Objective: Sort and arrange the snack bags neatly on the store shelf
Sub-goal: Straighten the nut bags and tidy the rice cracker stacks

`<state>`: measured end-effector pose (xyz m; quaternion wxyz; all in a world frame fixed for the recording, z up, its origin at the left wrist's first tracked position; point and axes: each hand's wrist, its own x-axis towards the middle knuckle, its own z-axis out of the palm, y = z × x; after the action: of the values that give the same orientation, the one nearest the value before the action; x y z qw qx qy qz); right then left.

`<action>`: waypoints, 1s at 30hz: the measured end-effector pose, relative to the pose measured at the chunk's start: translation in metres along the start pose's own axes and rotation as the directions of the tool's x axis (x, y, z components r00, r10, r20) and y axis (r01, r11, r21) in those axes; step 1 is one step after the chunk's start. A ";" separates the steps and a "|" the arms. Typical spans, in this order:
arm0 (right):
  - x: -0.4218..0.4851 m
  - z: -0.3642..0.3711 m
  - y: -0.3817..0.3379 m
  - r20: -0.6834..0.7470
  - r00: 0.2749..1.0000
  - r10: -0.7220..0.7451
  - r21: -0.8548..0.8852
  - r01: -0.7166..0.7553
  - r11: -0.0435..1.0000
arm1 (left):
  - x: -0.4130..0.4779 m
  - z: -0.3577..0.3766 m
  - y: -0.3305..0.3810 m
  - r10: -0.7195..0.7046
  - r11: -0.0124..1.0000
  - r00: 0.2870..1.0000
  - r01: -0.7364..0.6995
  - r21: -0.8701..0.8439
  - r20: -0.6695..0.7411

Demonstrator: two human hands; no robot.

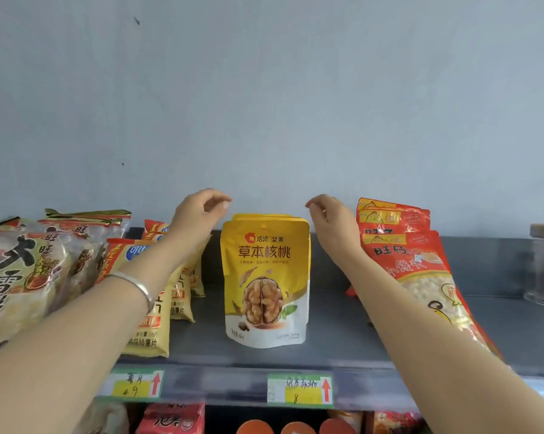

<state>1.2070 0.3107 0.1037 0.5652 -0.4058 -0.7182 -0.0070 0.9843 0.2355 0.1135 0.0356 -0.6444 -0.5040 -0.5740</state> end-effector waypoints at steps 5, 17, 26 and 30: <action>0.058 0.012 0.033 0.205 0.978 0.029 0.040 -0.038 0.998 | 0.054 0.013 -0.035 -0.104 0.994 0.987 0.108 -0.022 0.126; 0.139 0.087 0.070 0.455 0.890 -0.004 0.013 -0.002 1.000 | 0.142 0.058 -0.097 -0.127 0.990 0.925 0.095 0.107 0.357; 0.153 0.113 0.084 0.653 0.748 0.118 -0.093 -0.075 0.993 | 0.183 0.098 -0.126 -0.115 0.956 0.806 -0.069 0.286 0.580; 0.149 0.117 0.090 0.651 0.749 0.121 -0.102 -0.072 0.992 | 0.188 0.094 -0.132 -0.157 0.922 0.790 -0.099 0.375 0.593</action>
<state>1.1609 0.5117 0.1431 0.2624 -0.4388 -0.8480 0.1394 0.9274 0.4733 0.1569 -0.0124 -0.7672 -0.6010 -0.2236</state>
